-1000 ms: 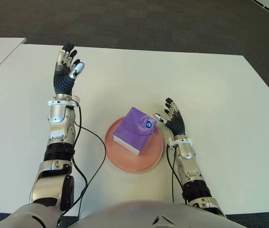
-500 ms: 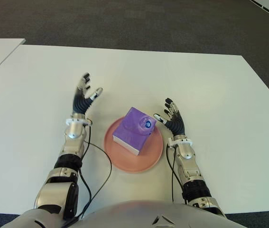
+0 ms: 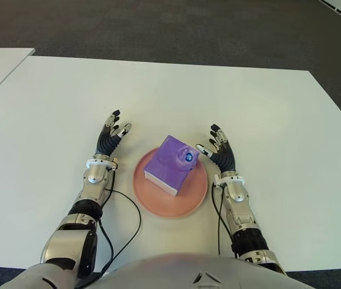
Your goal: Put the tissue paper into the plate.
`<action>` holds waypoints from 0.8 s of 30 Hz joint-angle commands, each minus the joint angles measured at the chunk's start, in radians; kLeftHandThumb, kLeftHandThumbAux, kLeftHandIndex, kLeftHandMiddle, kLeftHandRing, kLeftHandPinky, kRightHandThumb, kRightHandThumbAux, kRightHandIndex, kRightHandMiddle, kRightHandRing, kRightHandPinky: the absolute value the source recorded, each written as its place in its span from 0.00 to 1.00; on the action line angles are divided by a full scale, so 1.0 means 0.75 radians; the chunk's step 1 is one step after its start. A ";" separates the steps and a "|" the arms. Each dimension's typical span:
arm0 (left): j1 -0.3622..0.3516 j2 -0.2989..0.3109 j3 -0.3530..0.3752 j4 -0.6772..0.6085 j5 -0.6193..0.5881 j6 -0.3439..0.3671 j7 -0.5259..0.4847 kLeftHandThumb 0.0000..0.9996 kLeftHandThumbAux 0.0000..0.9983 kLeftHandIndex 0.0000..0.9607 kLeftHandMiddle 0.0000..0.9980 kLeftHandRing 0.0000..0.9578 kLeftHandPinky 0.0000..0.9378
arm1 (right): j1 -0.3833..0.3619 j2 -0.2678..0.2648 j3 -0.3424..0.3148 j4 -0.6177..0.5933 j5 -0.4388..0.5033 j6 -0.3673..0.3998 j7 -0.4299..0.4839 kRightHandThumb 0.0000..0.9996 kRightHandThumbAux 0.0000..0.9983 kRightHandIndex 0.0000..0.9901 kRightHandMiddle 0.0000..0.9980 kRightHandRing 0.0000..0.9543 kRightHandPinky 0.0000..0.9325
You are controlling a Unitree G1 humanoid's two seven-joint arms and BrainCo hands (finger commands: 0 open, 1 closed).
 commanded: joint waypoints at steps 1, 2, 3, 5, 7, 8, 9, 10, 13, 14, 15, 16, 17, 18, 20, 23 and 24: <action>0.049 -0.053 -0.022 0.008 0.007 -0.001 0.021 0.00 0.48 0.00 0.00 0.00 0.00 | 0.059 0.000 -0.010 0.055 0.025 0.067 0.012 0.14 0.75 0.00 0.03 0.03 0.08; 0.055 -0.059 -0.021 0.004 0.005 -0.002 0.025 0.00 0.48 0.00 0.00 0.00 0.00 | 0.060 0.000 -0.010 0.053 0.024 0.068 0.012 0.14 0.75 0.00 0.03 0.03 0.08; 0.059 -0.064 -0.020 0.001 0.004 -0.002 0.028 0.00 0.48 0.00 0.00 0.00 0.00 | 0.060 0.000 -0.011 0.051 0.023 0.069 0.012 0.14 0.75 0.00 0.03 0.03 0.08; 0.068 -0.071 -0.018 -0.007 0.004 -0.001 0.035 0.00 0.50 0.00 0.00 0.00 0.00 | 0.060 0.001 -0.011 0.050 0.021 0.069 0.010 0.14 0.76 0.00 0.03 0.04 0.08; 0.084 -0.080 -0.017 -0.020 0.004 0.000 0.039 0.00 0.51 0.00 0.00 0.00 0.00 | 0.061 0.001 -0.011 0.047 0.018 0.069 0.008 0.14 0.76 0.00 0.03 0.04 0.08; 0.092 -0.083 -0.017 -0.026 0.005 0.001 0.040 0.00 0.52 0.00 0.00 0.00 0.00 | 0.062 0.001 -0.012 0.045 0.017 0.068 0.007 0.14 0.76 0.00 0.03 0.04 0.08; 0.097 -0.085 -0.017 -0.031 0.005 0.002 0.041 0.00 0.52 0.00 0.00 0.00 0.00 | 0.062 0.001 -0.012 0.044 0.016 0.068 0.006 0.14 0.76 0.00 0.03 0.04 0.08; 0.100 -0.086 -0.017 -0.035 0.005 0.004 0.041 0.00 0.53 0.00 0.00 0.00 0.00 | 0.063 0.001 -0.012 0.043 0.016 0.068 0.006 0.14 0.76 0.00 0.03 0.04 0.08; 0.114 -0.090 -0.016 -0.048 0.002 0.015 0.037 0.00 0.54 0.00 0.00 0.00 0.00 | 0.064 0.001 -0.012 0.041 0.011 0.067 0.002 0.15 0.76 0.00 0.03 0.04 0.08; 0.118 -0.092 -0.016 -0.053 0.001 0.022 0.038 0.00 0.54 0.00 0.00 0.00 0.00 | 0.064 -0.001 -0.012 0.041 0.009 0.067 0.000 0.15 0.76 0.00 0.03 0.04 0.08; 0.121 -0.093 -0.016 -0.057 0.001 0.028 0.038 0.00 0.54 0.00 0.00 0.00 0.00 | 0.064 -0.001 -0.012 0.041 0.007 0.066 -0.001 0.15 0.76 0.00 0.03 0.03 0.08; 0.124 -0.094 -0.015 -0.060 0.002 0.034 0.039 0.00 0.54 0.00 0.00 0.00 0.00 | 0.063 -0.002 -0.012 0.041 0.006 0.066 -0.002 0.14 0.76 0.00 0.03 0.03 0.07; 0.126 -0.095 -0.015 -0.063 0.002 0.038 0.040 0.00 0.54 0.00 0.00 0.00 0.00 | 0.063 -0.003 -0.012 0.041 0.005 0.066 -0.002 0.14 0.76 0.00 0.03 0.03 0.07; 0.128 -0.095 -0.015 -0.067 0.003 0.041 0.042 0.00 0.54 0.00 0.00 0.00 0.00 | 0.064 -0.003 -0.012 0.041 0.005 0.066 -0.002 0.14 0.76 0.00 0.03 0.03 0.07; 0.133 -0.096 -0.015 -0.075 0.006 0.047 0.046 0.00 0.54 0.00 0.00 0.00 0.00 | 0.065 -0.002 -0.012 0.038 0.005 0.066 -0.002 0.14 0.76 0.00 0.03 0.03 0.07; 0.143 -0.098 -0.015 -0.093 0.012 0.062 0.058 0.00 0.54 0.00 0.00 0.00 0.00 | 0.067 -0.001 -0.012 0.032 0.006 0.067 -0.003 0.14 0.76 0.00 0.03 0.03 0.07; 0.145 -0.099 -0.016 -0.099 0.014 0.067 0.061 0.00 0.54 0.00 0.00 0.00 0.00 | 0.067 0.000 -0.012 0.031 0.007 0.067 -0.003 0.14 0.76 0.00 0.03 0.03 0.07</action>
